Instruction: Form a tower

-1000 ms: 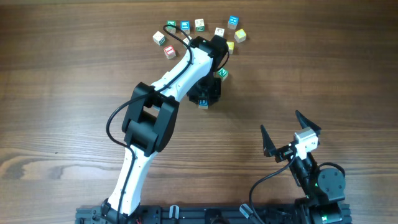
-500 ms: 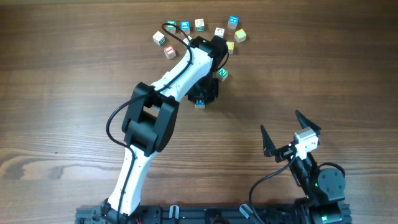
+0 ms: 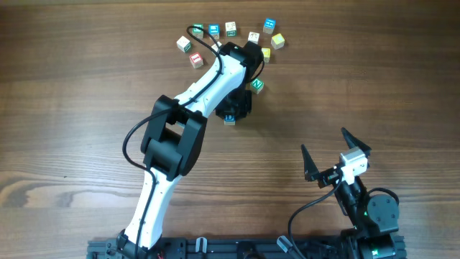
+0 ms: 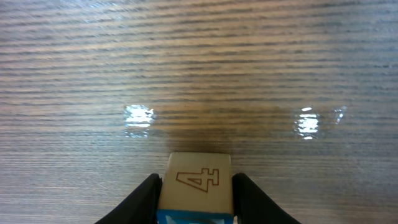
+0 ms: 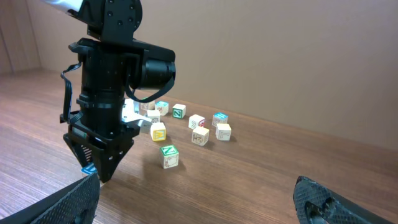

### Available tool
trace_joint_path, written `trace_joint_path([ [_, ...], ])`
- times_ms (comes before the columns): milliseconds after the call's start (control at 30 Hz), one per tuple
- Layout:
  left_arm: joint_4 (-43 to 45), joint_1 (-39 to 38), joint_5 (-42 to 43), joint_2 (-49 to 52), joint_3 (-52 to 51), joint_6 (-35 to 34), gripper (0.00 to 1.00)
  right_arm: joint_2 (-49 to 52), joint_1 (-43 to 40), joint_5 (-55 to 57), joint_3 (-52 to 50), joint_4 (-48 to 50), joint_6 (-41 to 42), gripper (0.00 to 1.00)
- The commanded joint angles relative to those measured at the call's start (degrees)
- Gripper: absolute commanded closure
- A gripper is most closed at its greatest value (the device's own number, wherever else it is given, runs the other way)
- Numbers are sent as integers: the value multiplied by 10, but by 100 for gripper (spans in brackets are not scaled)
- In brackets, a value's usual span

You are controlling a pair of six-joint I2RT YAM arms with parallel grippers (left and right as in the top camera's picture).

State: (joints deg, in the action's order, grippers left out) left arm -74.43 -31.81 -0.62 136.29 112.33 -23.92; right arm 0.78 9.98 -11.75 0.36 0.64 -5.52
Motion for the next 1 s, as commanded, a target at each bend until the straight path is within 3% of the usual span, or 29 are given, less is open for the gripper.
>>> trace_joint_path([
  [0,-2,2,-21,6,-6,-6,62,-3,1,3,-1,2,-5,0],
  [100,-2,2,-21,6,-6,-5,52,-3,1,3,-1,2,-5,0],
  [133,-2,2,-21,6,-6,-5,43,-3,1,3,-1,2,-5,0],
  [200,-2,2,-21,6,-6,-6,14,-3,1,3,-1,2,-5,0],
  [367,2,6,-21,5,1,-1,2,-3,1,3,-1,2,-5,0],
  [700,24,103,-21,-70,125,12,1,-3,1,3,-1,2,-5,0],
  [800,39,152,-20,-61,124,9,27,-3,1,3,-1,2,-5,0],
  [967,37,181,-18,-40,110,2,32,-3,1,3,-1,2,-5,0],
])
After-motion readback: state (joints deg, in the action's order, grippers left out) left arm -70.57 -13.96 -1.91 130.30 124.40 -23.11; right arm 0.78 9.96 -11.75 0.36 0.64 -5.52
